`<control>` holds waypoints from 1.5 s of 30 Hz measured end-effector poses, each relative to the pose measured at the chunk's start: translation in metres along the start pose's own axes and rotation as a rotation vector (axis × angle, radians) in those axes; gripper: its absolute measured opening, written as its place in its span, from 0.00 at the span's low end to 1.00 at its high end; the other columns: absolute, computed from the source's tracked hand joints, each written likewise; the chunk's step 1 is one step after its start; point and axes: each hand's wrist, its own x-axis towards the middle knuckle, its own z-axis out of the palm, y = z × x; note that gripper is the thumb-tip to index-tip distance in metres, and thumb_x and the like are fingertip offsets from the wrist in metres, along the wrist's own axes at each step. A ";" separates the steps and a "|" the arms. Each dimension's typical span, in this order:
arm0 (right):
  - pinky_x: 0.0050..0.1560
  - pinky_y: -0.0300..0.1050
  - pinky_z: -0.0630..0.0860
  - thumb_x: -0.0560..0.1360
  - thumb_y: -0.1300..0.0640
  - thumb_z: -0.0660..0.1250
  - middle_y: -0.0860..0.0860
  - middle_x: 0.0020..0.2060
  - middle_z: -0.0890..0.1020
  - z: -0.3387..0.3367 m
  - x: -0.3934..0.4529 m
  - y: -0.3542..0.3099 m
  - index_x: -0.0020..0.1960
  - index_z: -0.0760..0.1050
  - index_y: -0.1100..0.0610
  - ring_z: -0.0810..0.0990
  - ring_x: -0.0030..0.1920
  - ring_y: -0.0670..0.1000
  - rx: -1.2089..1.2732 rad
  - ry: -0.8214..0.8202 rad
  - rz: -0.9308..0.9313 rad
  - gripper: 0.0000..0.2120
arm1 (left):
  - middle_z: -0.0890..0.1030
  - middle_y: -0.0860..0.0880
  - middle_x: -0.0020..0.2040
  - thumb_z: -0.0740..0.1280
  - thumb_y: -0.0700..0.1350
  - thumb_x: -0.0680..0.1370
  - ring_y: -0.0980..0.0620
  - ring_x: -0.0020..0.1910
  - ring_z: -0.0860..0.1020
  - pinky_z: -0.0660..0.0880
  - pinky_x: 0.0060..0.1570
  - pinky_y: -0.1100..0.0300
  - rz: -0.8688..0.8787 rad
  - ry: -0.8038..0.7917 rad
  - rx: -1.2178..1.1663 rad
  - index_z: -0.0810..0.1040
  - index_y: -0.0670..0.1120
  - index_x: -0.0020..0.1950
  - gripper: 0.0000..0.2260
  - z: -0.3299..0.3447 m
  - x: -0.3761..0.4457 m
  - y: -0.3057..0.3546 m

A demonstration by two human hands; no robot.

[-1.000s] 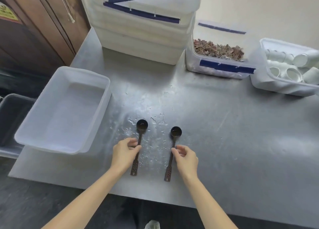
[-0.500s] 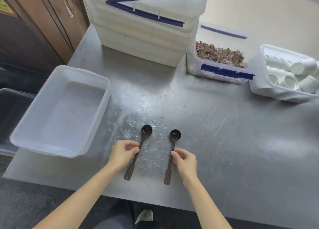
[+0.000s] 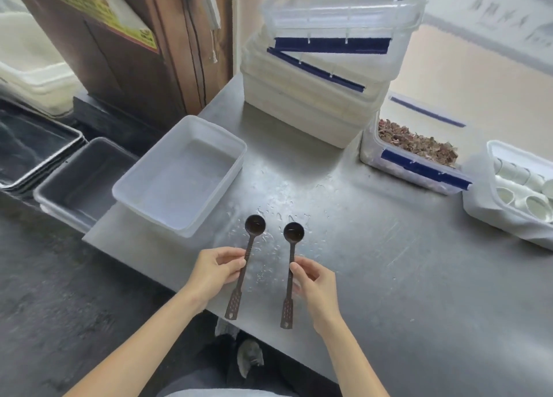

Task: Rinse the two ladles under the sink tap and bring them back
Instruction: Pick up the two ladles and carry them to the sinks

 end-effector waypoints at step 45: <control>0.44 0.42 0.83 0.81 0.56 0.69 0.53 0.44 0.90 0.446 -0.546 0.177 0.49 0.88 0.47 0.88 0.44 0.52 -0.833 -1.647 -0.327 0.10 | 0.88 0.47 0.49 0.72 0.35 0.76 0.55 0.46 0.86 0.80 0.41 0.67 0.174 1.586 -1.216 0.86 0.45 0.54 0.09 -0.291 -0.583 -0.369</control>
